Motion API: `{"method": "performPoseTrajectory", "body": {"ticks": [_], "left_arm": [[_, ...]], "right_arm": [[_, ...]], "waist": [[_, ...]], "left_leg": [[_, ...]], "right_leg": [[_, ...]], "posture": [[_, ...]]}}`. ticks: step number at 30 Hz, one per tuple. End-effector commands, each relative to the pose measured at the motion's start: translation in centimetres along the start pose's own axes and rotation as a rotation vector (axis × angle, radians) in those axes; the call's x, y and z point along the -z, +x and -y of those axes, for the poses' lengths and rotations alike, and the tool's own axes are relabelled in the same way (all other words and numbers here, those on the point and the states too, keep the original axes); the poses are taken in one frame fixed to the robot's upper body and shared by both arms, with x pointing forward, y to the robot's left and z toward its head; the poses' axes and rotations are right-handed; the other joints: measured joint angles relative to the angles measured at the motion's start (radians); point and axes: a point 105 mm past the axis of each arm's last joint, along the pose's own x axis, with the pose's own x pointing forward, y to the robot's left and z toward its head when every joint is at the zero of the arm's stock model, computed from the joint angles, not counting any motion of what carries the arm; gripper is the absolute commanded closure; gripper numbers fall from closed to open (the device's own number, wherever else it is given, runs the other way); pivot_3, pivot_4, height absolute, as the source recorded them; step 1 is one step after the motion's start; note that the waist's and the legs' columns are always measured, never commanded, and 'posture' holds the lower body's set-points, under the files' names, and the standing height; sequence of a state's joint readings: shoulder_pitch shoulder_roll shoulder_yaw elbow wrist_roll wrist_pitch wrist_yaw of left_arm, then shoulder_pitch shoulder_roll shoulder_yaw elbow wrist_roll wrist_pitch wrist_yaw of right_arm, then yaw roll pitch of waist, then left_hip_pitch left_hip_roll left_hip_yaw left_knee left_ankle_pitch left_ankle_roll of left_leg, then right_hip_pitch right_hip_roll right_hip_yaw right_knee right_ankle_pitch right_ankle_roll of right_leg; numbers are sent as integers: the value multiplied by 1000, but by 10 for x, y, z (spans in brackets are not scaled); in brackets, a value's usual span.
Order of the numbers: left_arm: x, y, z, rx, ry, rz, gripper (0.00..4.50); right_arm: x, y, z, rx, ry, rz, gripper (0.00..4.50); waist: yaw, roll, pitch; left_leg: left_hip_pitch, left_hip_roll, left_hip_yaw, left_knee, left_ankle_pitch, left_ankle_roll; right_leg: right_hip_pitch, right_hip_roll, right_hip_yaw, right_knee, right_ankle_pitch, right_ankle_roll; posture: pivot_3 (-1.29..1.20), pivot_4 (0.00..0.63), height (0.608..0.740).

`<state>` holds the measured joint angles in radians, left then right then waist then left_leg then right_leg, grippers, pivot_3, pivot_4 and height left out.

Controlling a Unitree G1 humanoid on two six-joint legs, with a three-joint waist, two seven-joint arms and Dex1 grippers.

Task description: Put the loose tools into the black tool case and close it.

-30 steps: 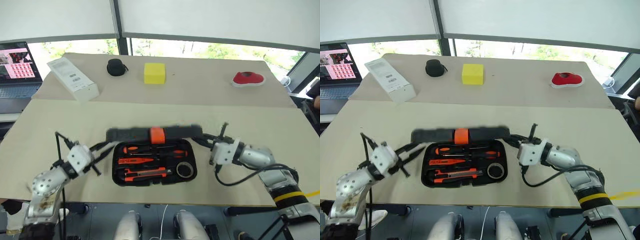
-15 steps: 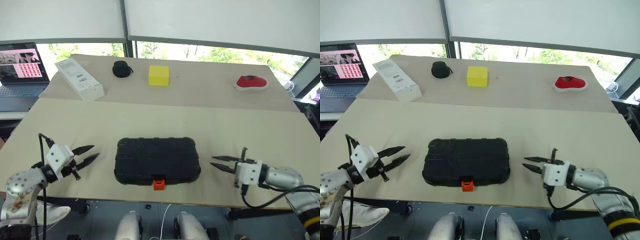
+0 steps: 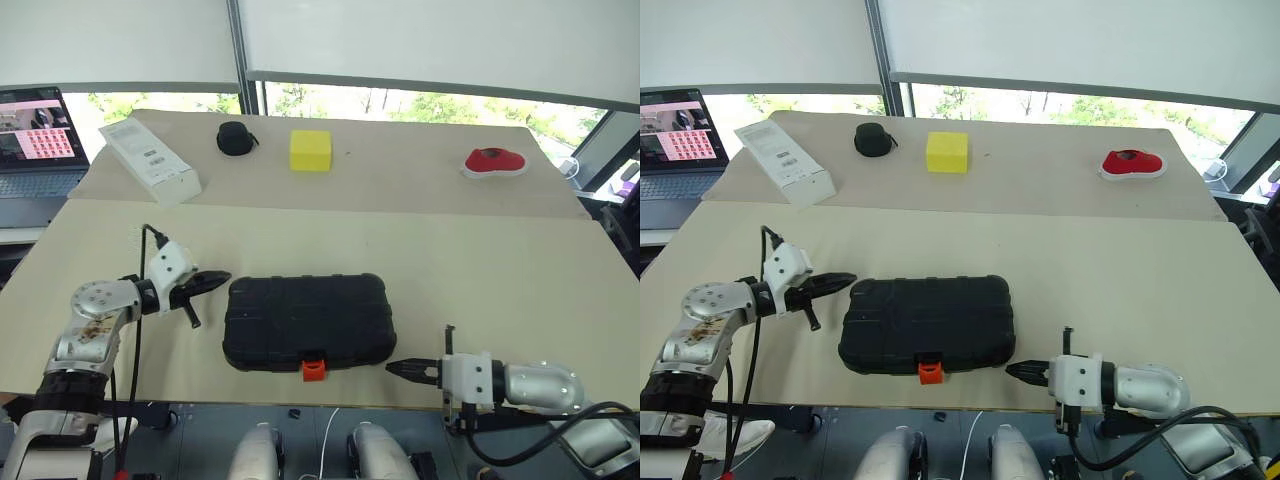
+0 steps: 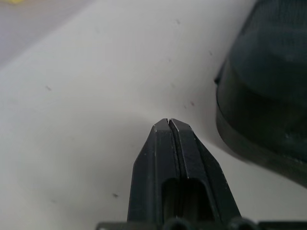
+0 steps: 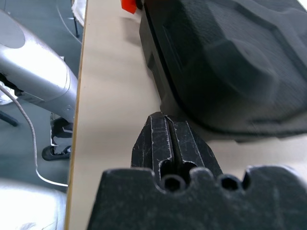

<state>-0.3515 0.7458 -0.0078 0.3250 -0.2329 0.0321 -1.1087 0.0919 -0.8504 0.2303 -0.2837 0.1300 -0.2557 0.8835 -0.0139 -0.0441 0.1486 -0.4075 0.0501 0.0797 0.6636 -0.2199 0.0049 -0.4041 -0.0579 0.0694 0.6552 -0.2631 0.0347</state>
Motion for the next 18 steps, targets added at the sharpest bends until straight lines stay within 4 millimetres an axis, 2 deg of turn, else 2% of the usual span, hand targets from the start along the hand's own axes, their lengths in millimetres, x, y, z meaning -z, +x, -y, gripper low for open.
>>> {"method": "performPoseTrajectory", "body": {"ticks": [1, 4, 8, 16, 18], "left_arm": [[-10, 1, 1, 65, 21, 3, 4444], [-15, -1, 8, 103, -12, 45, 4444], [-11, -10, 36, 171, -62, 52, 4444], [-21, -26, 67, 137, -136, 104, 4444], [-24, -29, 67, 96, -140, 112, 4444]], "right_arm": [[-2, 7, 17, 36, -43, -20, 4500], [-1, 11, 32, 80, -53, -21, 4500], [3, 16, 58, 146, -69, -24, 4500], [9, 25, 98, 197, -104, 8, 4500], [11, 26, 104, 201, -98, 13, 4500]], "waist": [[0, 0, 0], [-1, 0, 0], [-6, 0, 0], [0, 0, 1], [-1, 0, 1]], "left_leg": [[0, 0, 0, 0, 0, 0], [0, 0, 0, 0, 0, 0], [-1, 0, 0, 0, 0, 0], [-1, 1, 0, 0, 0, 0], [0, 1, 0, 0, 0, 0]], "right_leg": [[0, 0, 0, 0, 0, 0], [0, 0, 0, 0, 0, 0], [-1, -1, 0, 0, 0, 0], [-1, -1, 0, 1, 0, 0], [-1, -1, 0, 1, 0, 0]], "posture": [[0, 150, 740], [0, 150, 740], [0, 150, 740], [0, 150, 740], [0, 150, 740]]}}
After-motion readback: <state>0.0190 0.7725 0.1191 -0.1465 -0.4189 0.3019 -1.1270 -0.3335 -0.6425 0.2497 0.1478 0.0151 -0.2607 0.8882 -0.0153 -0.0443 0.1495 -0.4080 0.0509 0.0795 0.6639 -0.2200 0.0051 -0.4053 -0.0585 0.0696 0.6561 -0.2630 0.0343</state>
